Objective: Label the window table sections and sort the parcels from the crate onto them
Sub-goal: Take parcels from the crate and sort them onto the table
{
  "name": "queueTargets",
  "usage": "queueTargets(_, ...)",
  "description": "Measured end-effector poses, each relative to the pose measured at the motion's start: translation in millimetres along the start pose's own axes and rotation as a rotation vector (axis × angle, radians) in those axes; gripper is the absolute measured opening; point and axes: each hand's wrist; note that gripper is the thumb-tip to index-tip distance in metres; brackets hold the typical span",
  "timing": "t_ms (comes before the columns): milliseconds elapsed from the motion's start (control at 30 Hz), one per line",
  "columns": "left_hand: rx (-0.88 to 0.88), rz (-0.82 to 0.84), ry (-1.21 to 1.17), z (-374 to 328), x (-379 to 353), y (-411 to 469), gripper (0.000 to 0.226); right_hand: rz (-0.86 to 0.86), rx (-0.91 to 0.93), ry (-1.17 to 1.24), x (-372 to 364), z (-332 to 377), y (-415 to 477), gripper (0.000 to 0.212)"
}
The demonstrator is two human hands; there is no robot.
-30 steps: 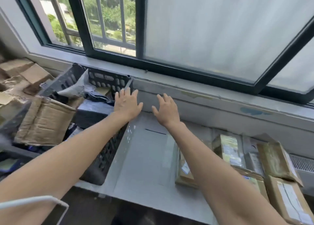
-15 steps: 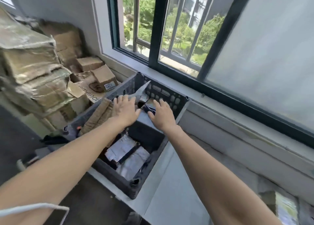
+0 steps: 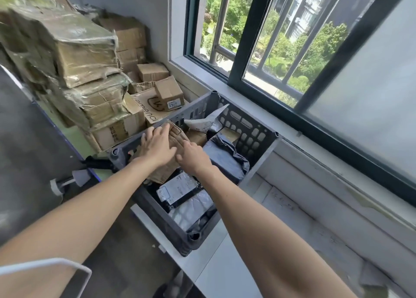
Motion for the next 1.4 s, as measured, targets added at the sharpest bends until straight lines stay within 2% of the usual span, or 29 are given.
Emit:
queueTargets(100, 0.029, -0.019, -0.049, -2, -5, 2, 0.077, -0.011, 0.005, 0.000, -2, -2, -3, 0.052)
queueTargets(267, 0.017, 0.051, -0.110, -6, -7, -1, 0.054, -0.035, -0.011, 0.024, -3, -3, -4, 0.048)
queueTargets(367, -0.007, 0.031, -0.216, -3, -8, -6, 0.043, -0.045, -0.077, 0.138, -4, -3, -2, 0.038)
queueTargets(467, -0.003, 0.052, -0.283, 2, -3, -7, 0.040, -0.057, -0.171, 0.383, -5, -1, -2, 0.037)
queueTargets(533, -0.021, 0.070, -0.350, 4, 0, -7, 0.044, -0.077, -0.259, 0.636, -6, 0, -1, 0.044)
queueTargets(600, -0.023, 0.081, -0.452, 0, 3, -9, 0.049, -0.098, -0.381, 0.893, -6, 2, 0, 0.060)
queueTargets(700, -0.016, 0.020, -0.609, -16, 10, -12, 0.047, -0.126, -0.477, 1.033, -2, 1, -1, 0.098)
queueTargets(800, -0.031, 0.020, -0.840, -39, 20, -12, 0.044, -0.201, -0.528, 1.106, 10, -13, -2, 0.105)
queueTargets(867, -0.074, 0.061, -0.889, -53, 25, -12, 0.043, -0.261, -0.520, 1.091, 22, -27, -7, 0.098)
queueTargets(967, -0.135, 0.008, -0.669, -70, 24, -4, 0.039, -0.370, -0.455, 1.120, 46, -49, -20, 0.066)
queueTargets(1033, -0.101, -0.025, -0.555, -79, 21, 5, 0.045, -0.374, -0.438, 1.189, 65, -64, -31, 0.060)
queueTargets(1100, -0.047, 0.012, -0.545, -87, 20, 12, 0.056, -0.379, -0.408, 1.225, 81, -82, -43, 0.054)
queueTargets(1200, 0.009, 0.167, -0.703, -103, 17, 16, 0.067, -0.400, -0.344, 1.243, 97, -108, -61, 0.054)
queueTargets(1333, 0.046, 0.529, -1.069, -126, 14, 7, 0.053, -0.382, -0.238, 1.300, 103, -137, -83, 0.039)
queueTargets(1400, 0.015, 0.644, -1.181, -136, 13, 3, 0.049, -0.408, -0.255, 1.391, 102, -149, -92, 0.030)
Point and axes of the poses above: each hand's wrist, its own y-axis towards the middle knuckle, its own x-axis out of the back of the hand, z = x × y, and after that the axes turned 3 degrees about x, right-handed
